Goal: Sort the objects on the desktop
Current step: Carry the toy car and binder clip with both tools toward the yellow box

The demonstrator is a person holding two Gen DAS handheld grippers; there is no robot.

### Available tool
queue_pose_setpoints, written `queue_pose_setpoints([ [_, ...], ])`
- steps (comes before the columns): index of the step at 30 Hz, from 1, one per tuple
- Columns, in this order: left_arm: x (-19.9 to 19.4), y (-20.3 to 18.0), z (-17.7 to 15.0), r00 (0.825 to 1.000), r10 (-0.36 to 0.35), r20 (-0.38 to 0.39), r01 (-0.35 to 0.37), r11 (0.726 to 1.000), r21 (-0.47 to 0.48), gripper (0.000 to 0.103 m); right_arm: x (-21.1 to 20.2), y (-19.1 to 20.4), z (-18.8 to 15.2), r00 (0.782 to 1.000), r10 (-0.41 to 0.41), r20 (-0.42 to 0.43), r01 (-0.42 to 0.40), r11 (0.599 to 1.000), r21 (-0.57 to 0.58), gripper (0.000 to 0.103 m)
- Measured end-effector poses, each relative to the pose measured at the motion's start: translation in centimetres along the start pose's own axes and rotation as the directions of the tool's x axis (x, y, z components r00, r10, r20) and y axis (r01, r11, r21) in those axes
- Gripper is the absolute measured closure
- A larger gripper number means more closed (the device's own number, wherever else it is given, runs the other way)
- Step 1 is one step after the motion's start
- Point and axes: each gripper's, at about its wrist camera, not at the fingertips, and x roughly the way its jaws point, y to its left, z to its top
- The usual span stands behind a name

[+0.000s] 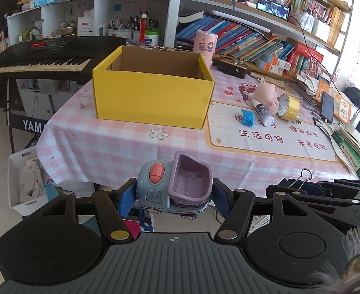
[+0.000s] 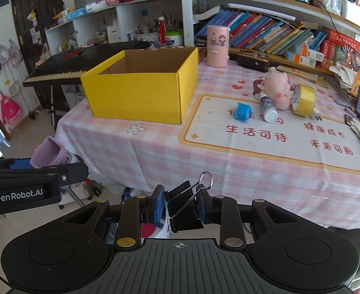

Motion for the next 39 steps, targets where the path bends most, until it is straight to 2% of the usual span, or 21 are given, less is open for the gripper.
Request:
queue_pose_setpoints([
  [18, -0.5, 3.4, 0.1, 1.0, 0.023, 0.015, -0.022, 0.999, -0.038, 0.041, 1.1, 3.7, 1.0, 0.999, 0.034, 0.003, -0.034, 0.998, -0.055, 0.075],
  [39, -0.3, 4.1, 0.4, 0.999, 0.03, 0.014, -0.029, 0.998, -0.048, 0.041, 1.7, 4.4, 1.7, 0.998, 0.057, 0.004, -0.056, 0.996, -0.075, 0.075],
])
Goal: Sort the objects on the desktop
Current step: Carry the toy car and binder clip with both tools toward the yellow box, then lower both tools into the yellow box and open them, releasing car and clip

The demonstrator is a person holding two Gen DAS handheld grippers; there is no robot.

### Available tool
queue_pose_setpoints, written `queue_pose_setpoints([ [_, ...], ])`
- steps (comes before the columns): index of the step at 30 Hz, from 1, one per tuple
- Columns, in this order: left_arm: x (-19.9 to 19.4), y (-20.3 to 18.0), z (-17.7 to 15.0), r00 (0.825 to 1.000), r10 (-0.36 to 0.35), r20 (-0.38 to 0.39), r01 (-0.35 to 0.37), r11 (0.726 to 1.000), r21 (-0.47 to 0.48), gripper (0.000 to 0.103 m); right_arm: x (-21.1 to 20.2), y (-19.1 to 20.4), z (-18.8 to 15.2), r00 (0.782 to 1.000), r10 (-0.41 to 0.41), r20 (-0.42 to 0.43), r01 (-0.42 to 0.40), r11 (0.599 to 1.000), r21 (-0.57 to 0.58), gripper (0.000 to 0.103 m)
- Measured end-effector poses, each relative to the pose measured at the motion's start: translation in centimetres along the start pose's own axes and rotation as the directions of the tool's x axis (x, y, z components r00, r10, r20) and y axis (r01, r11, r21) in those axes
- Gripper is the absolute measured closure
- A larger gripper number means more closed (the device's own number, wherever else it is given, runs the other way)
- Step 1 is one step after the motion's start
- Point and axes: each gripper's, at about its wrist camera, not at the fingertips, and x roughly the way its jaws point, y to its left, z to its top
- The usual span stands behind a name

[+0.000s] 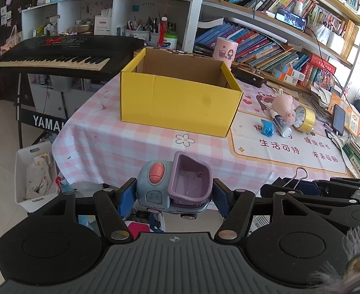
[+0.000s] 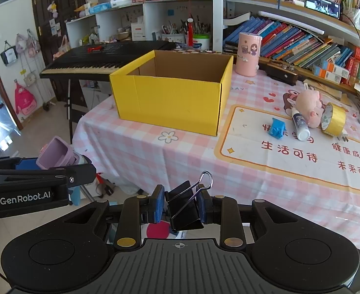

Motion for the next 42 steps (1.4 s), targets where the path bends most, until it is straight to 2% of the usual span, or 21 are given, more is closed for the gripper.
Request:
queue_pose_setpoints([
  [11, 1.9, -0.6, 1.0, 0.999, 0.03, -0.021, -0.03, 0.999, -0.016, 0.041, 1.7, -0.8, 0.8, 0.999, 0.03, -0.022, -0.03, 1.0, -0.005, 0.075],
  [29, 7.0, -2.2, 5.1, 0.997, 0.067, -0.047, -0.068, 0.997, -0.027, 0.041, 6.3, -3.7, 4.8, 0.996, 0.077, -0.048, -0.078, 0.997, -0.024, 0.075],
  [37, 8.6, -3.0, 7.6, 0.996, 0.082, -0.025, -0.083, 0.996, -0.032, 0.041, 8.1, -5.5, 7.0, 0.994, 0.101, -0.035, -0.102, 0.995, -0.02, 0.075],
  [42, 8.8, -3.4, 10.2, 0.996, 0.091, 0.018, -0.09, 0.995, -0.043, 0.041, 8.4, -6.7, 9.2, 0.992, 0.124, 0.007, -0.123, 0.992, -0.026, 0.075],
])
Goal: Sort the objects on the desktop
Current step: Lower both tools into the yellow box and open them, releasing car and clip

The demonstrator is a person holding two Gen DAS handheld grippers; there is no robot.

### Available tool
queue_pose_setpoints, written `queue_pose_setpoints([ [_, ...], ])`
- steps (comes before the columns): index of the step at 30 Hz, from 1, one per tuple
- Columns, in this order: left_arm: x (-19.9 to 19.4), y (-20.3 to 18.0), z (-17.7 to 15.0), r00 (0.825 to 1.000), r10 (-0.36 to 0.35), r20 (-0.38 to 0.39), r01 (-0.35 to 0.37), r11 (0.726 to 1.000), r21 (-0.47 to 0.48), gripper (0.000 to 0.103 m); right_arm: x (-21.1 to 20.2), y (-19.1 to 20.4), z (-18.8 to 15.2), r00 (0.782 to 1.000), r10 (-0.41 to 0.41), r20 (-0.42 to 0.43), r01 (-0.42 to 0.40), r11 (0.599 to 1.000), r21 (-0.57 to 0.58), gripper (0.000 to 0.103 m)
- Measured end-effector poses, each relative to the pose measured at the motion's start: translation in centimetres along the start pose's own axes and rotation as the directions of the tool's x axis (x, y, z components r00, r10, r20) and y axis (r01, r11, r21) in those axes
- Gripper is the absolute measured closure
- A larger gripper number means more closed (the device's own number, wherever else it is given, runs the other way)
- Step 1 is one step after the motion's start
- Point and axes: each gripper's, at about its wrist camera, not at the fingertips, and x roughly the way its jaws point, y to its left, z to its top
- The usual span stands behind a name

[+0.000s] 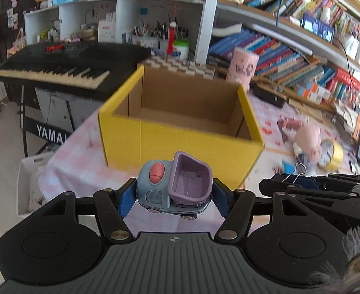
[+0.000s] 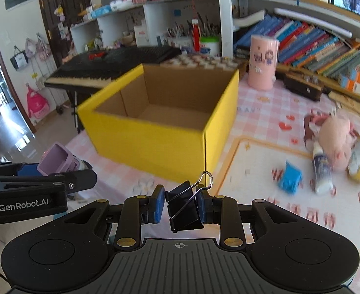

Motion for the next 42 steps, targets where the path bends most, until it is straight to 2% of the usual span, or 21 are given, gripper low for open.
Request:
queue_pose_setpoints([
  [9, 1.3, -0.6, 6.4, 0.994, 0.031, 0.106, -0.032, 0.999, 0.007, 0.041, 0.3, -1.5, 6.2, 0.989, 0.065, 0.129, -0.057, 0.996, -0.068, 0.075],
  [12, 3.0, -0.7, 8.5, 0.991, 0.055, 0.118, -0.059, 0.998, 0.03, 0.041, 1.5, -1.7, 8.2, 0.986, 0.08, 0.149, -0.061, 0.99, -0.126, 0.075],
  [15, 5.5, -0.5, 10.1, 0.993, 0.063, 0.098, -0.067, 0.997, 0.037, 0.041, 3.7, -1.7, 10.0, 0.986, 0.094, 0.141, -0.063, 0.975, -0.213, 0.075],
  [19, 9.7, -0.2, 11.7, 0.996, 0.079, 0.043, -0.08, 0.996, 0.031, 0.041, 7.8, -1.4, 11.6, 0.99, 0.109, 0.093, -0.072, 0.938, -0.339, 0.075],
  [22, 12.8, -0.4, 12.4, 0.994, 0.109, 0.002, -0.109, 0.991, 0.077, 0.041, 10.9, -0.9, 12.4, 0.992, 0.118, 0.036, -0.091, 0.899, -0.428, 0.075],
  [24, 14.8, -0.4, 12.6, 0.992, 0.121, -0.034, -0.118, 0.988, 0.098, 0.041, 13.1, -0.4, 12.8, 0.992, 0.126, -0.012, -0.116, 0.863, -0.492, 0.075],
  [29, 18.5, 0.0, 13.0, 0.985, 0.11, -0.13, -0.101, 0.992, 0.076, 0.041, 17.4, 0.4, 13.3, 0.984, 0.122, -0.13, -0.176, 0.776, -0.606, 0.075],
  [34, 21.1, -0.1, 12.9, 0.972, 0.123, -0.198, -0.102, 0.988, 0.114, 0.041, 20.1, 0.5, 13.3, 0.972, 0.093, -0.215, -0.216, 0.71, -0.67, 0.075],
  [40, 22.2, -0.3, 13.1, 0.959, 0.139, -0.245, -0.108, 0.985, 0.136, 0.041, 22.0, 0.8, 13.3, 0.948, 0.054, -0.313, -0.27, 0.653, -0.707, 0.075],
  [42, 22.3, -0.2, 13.1, 0.954, 0.141, -0.264, -0.109, 0.985, 0.131, 0.041, 22.4, 0.9, 13.2, 0.936, 0.032, -0.352, -0.287, 0.648, -0.705, 0.075],
])
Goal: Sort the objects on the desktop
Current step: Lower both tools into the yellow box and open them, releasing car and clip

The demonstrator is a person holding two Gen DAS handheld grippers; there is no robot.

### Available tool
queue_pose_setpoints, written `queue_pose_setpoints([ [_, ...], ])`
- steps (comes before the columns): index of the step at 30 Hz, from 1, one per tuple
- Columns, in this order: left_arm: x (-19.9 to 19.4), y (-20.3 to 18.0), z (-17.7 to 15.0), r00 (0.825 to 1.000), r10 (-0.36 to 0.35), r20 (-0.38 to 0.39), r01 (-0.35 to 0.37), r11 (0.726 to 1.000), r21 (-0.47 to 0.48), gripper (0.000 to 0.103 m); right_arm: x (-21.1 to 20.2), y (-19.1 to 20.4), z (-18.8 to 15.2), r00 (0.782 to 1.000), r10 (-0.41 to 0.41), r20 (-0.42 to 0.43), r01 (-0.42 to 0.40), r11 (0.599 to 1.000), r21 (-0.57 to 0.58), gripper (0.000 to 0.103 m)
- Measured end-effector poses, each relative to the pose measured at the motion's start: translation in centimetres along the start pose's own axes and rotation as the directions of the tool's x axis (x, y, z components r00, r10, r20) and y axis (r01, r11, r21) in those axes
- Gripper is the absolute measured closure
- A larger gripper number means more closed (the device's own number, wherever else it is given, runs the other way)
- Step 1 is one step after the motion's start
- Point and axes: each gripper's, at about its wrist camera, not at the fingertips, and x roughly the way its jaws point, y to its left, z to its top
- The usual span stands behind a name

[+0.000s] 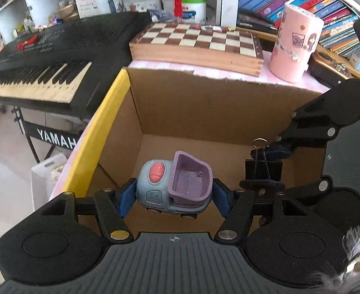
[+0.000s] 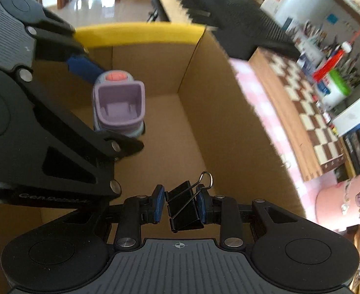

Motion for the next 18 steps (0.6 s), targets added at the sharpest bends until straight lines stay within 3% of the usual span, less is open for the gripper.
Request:
queue_pose_setpoints([
  [7, -0.3, -0.1, 0.2, 1.0, 0.008, 0.003, -0.008, 1.0, -0.009, 0.033, -0.3, 0.1, -0.3, 1.0, 0.003, -0.017, -0.002, 1.0, 0.012, 0.074],
  [11, -1.4, 0.0, 0.2, 0.999, 0.019, 0.047, -0.019, 1.0, -0.012, 0.014, -0.9, 0.2, -0.8, 0.999, -0.038, -0.002, 0.038, 0.999, 0.029, 0.072],
  [18, -6.3, 0.7, -0.8, 0.984, 0.0, 0.18, 0.005, 1.0, -0.03, 0.014, -5.2, -0.9, -2.6, 0.992, -0.077, 0.098, 0.061, 0.986, 0.156, 0.067],
])
